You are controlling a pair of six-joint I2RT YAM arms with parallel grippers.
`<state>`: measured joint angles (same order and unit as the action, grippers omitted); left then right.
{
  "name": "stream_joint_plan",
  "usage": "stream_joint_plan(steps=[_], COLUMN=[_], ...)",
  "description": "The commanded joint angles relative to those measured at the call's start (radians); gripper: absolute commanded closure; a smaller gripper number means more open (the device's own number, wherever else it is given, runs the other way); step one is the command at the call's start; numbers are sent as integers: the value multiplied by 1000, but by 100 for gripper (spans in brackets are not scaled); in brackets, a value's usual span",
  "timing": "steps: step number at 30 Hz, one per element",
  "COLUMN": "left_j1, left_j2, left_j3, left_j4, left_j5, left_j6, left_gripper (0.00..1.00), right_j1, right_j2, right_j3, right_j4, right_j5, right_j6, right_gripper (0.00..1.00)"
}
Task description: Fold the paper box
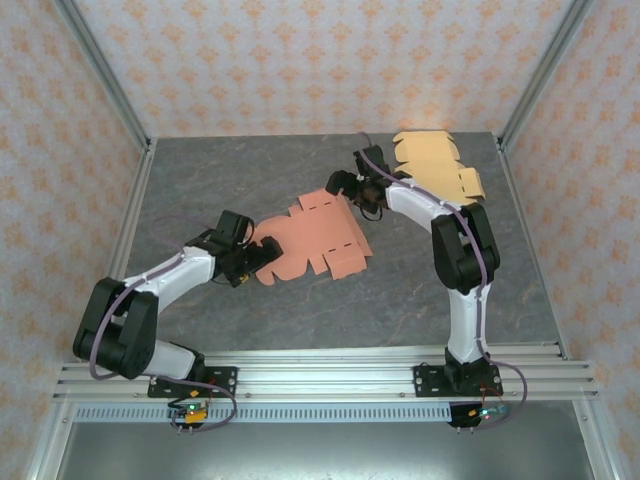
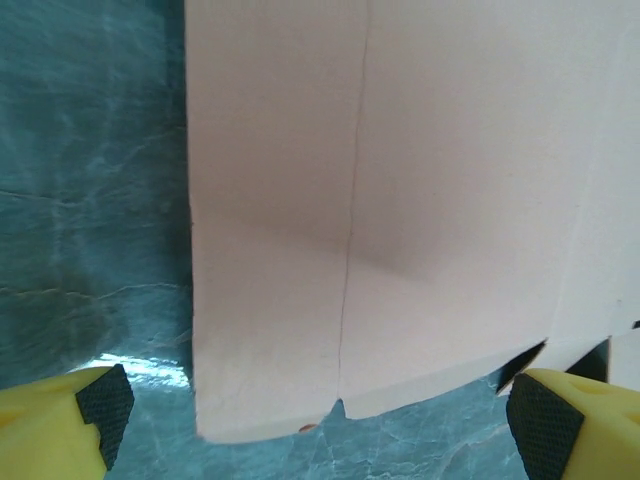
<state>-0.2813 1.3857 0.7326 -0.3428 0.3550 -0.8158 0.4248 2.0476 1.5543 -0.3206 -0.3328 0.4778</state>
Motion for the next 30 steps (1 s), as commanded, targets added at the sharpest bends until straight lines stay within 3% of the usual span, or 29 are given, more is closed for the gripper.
stream_joint_plan(steps=[1,3,7,11,15,18,24,27,30], left_j1=[0,2,28,76,83,85,87,95,95], left_j2=[-65,-97,-117,-46,58,120,162,202,242], left_j3=[46,49,65,100,94,69,29,11,4], left_j4=[-129,-149,-139,-103,-13,82,259,348,393], left_j5=[-116,-145,-196,-128,-58,-29,-5,53,81], left_j6=[-20,-30,5,65,100,93,67,99,111], left_gripper=[0,0,0,0,3,15,18,31,31], right_j1=[0,1,5,44,67,67,66,65,65], right_j2=[-57,-81,-107,-102,-86,-90,-115,-133,-134], right_j3=[17,2,-51,-63,-52,-56,-50,-64,-74], right_j4=[-172,-199,-173,-200,-214,-189,-182,-164,-143], right_j5=[37,-31,-303,-301,-263,-277,-278,-262,-266], right_j6=[-146,-159,-115,-127,-127,-110,-104,-106,-95], right_gripper=[4,6,27,44,45,45,44,43,43])
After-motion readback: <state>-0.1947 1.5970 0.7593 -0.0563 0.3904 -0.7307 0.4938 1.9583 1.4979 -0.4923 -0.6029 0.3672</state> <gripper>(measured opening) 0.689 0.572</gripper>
